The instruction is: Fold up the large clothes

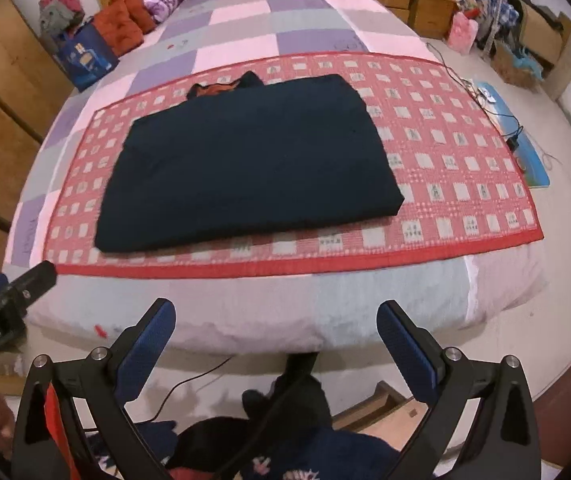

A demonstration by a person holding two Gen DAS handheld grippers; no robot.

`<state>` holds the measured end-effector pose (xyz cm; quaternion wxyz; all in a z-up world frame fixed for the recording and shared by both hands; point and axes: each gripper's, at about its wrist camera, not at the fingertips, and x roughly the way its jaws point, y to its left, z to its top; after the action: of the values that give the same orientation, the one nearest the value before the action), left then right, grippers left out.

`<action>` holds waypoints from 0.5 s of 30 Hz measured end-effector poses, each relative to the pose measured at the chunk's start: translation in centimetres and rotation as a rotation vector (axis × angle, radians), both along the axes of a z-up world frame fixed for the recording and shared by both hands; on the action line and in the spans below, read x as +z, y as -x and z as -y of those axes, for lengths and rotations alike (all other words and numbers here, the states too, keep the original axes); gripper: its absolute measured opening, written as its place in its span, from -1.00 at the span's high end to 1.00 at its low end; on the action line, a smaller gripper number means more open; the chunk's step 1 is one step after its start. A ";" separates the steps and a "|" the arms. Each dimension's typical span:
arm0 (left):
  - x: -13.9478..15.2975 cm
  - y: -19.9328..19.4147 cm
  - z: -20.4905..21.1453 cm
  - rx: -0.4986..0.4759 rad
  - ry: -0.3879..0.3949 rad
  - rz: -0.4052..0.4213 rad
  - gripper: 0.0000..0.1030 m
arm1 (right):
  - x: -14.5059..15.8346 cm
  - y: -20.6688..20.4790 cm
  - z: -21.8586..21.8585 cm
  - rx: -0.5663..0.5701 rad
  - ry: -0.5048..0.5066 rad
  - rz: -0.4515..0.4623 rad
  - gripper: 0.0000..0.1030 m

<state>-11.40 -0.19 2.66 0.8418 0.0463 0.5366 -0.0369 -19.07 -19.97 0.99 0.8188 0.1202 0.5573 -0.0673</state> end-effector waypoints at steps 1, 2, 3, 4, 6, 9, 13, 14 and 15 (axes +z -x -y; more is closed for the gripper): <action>0.4 0.4 0.1 -0.004 0.008 -0.001 -1.00 | 0.8 0.5 -0.4 0.005 0.015 0.008 -0.99; 0.6 0.5 0.2 -0.006 0.012 -0.003 -1.00 | 1.4 0.8 -0.7 0.011 0.029 0.017 -0.99; 0.9 0.7 0.2 -0.007 0.013 -0.006 -1.00 | 2.1 1.2 -1.1 0.020 0.043 0.027 -0.99; 1.1 0.8 0.3 -0.004 0.009 -0.007 -1.00 | 2.5 1.2 -1.3 0.029 0.055 0.035 -0.99; 1.4 0.9 0.3 0.000 0.012 -0.007 -1.00 | 3.3 1.6 -1.7 0.044 0.068 0.052 -0.99; 2.1 1.2 0.3 0.005 0.008 0.012 -1.00 | 4.0 2.2 -2.1 0.056 0.065 0.055 -0.99; 2.8 1.5 0.7 -0.007 0.015 0.027 -1.00 | 4.5 2.7 -2.5 0.073 0.081 0.055 -0.99; 3.0 1.5 0.8 -0.009 0.022 0.028 -1.00 | 4.8 2.8 -2.2 0.071 0.078 0.056 -0.99; 3.1 1.5 0.9 -0.008 0.026 0.030 -1.00 | 4.8 2.8 -2.2 0.071 0.078 0.056 -0.99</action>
<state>-12.91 -1.06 5.72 0.8501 0.0381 0.5232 -0.0468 -21.84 -17.72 5.78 0.8401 0.0700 0.5350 -0.0564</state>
